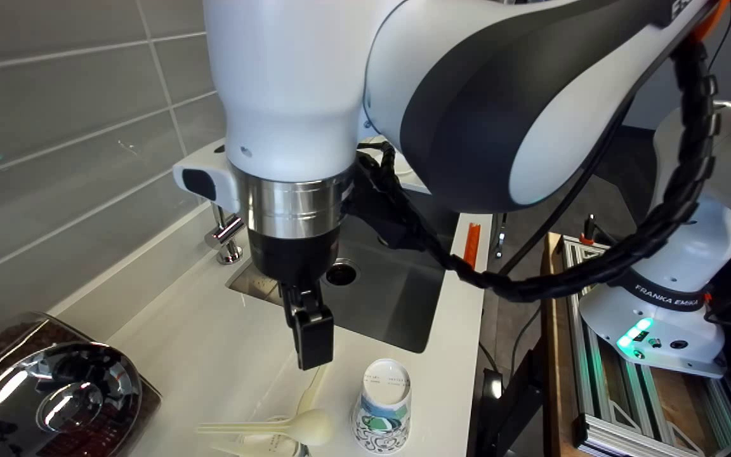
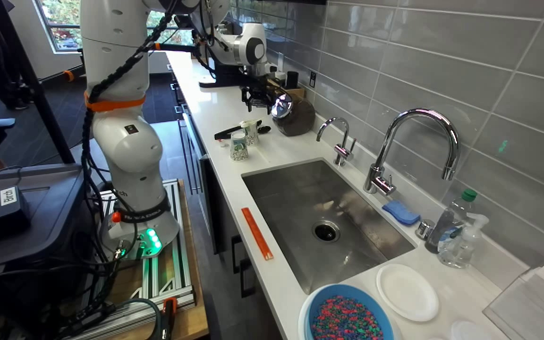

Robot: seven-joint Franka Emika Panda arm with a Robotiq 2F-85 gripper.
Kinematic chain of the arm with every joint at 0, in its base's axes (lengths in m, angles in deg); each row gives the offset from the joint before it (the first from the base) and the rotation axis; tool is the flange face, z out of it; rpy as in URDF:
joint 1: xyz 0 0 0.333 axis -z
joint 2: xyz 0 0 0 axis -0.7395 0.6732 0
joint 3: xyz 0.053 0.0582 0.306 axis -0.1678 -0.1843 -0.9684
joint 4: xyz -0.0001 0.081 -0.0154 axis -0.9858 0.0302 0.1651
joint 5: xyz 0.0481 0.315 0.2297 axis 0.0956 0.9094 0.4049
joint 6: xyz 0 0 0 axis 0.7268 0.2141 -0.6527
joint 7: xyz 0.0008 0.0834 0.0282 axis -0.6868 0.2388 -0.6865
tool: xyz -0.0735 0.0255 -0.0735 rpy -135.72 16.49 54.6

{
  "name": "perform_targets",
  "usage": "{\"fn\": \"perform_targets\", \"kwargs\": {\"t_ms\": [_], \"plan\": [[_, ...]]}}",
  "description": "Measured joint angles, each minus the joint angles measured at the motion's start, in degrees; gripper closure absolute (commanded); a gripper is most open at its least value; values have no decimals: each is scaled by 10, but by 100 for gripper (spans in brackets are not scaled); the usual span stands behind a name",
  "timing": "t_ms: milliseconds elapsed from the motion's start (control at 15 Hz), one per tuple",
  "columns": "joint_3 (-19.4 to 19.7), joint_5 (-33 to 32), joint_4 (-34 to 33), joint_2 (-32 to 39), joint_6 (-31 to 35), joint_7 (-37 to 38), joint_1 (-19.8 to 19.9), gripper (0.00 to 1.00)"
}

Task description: Put the knife on the counter top and two pieces of cutlery in the sink

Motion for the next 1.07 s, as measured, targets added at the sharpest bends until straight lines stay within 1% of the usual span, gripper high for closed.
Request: {"fn": "perform_targets", "kwargs": {"t_ms": [533,1067], "plan": [[11,-1,-85,77,-1,79,-44,0],[37,-15,-126,129,0,127,-87,0]]}}
